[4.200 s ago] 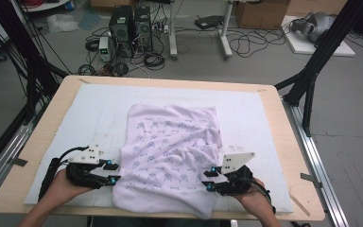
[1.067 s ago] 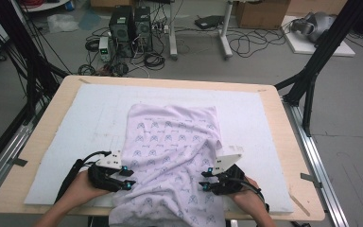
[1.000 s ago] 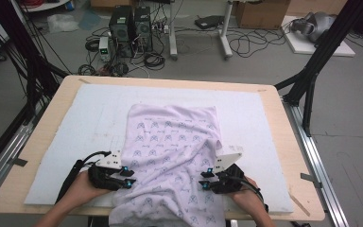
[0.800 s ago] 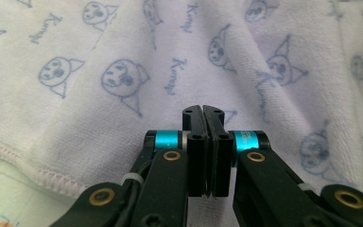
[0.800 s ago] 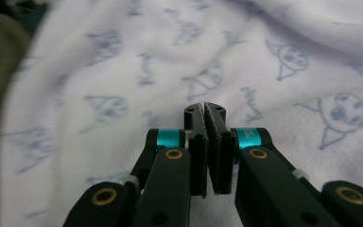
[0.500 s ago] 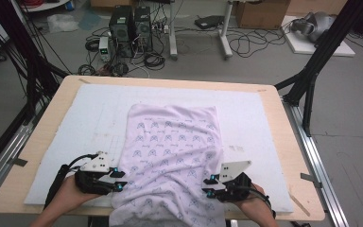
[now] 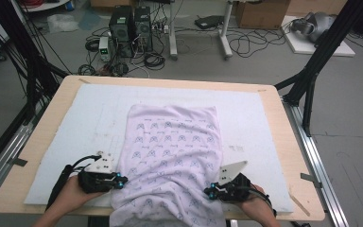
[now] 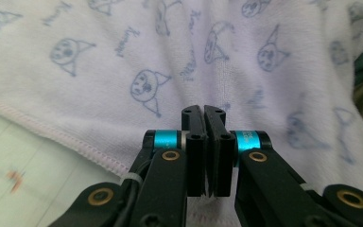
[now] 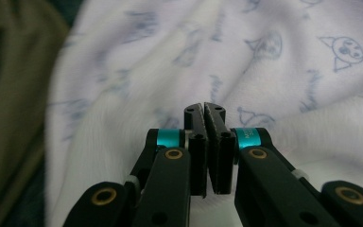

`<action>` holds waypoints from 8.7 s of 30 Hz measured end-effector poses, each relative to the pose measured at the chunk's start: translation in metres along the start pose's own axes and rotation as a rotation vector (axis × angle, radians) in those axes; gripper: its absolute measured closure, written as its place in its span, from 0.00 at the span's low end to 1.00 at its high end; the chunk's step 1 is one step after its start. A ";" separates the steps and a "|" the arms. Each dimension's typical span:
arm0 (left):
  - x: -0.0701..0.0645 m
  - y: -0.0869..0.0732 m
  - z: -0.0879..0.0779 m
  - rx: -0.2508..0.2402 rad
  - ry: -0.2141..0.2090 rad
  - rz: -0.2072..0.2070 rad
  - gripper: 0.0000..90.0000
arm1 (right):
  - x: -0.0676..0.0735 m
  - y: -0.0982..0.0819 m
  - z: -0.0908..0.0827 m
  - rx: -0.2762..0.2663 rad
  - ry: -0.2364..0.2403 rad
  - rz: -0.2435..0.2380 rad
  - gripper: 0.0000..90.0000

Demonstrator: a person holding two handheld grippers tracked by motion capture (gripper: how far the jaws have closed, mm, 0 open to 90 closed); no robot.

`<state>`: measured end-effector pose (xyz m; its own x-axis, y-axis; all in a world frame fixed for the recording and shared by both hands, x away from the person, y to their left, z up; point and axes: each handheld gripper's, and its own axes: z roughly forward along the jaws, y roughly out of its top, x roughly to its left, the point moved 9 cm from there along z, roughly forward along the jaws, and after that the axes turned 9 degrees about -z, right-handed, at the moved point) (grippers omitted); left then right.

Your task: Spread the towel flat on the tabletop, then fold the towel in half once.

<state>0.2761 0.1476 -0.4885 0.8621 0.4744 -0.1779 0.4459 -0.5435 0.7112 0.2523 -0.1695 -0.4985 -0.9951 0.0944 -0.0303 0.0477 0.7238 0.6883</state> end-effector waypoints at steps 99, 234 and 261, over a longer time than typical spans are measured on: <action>-0.025 -0.005 0.011 -0.021 -0.002 -0.063 0.64 | -0.007 0.015 -0.003 -0.074 -0.084 0.059 0.68; 0.066 0.042 0.013 -0.211 0.188 -0.147 0.46 | -0.100 0.009 -0.003 -0.124 -0.292 0.240 0.28; 0.074 0.043 0.008 -0.182 0.205 -0.147 0.46 | -0.113 0.010 -0.011 -0.147 -0.293 0.239 0.30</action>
<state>0.3613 0.1542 -0.4764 0.7168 0.6786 -0.1601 0.4958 -0.3346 0.8014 0.3643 -0.1804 -0.4808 -0.8895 0.4545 -0.0471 0.2411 0.5544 0.7966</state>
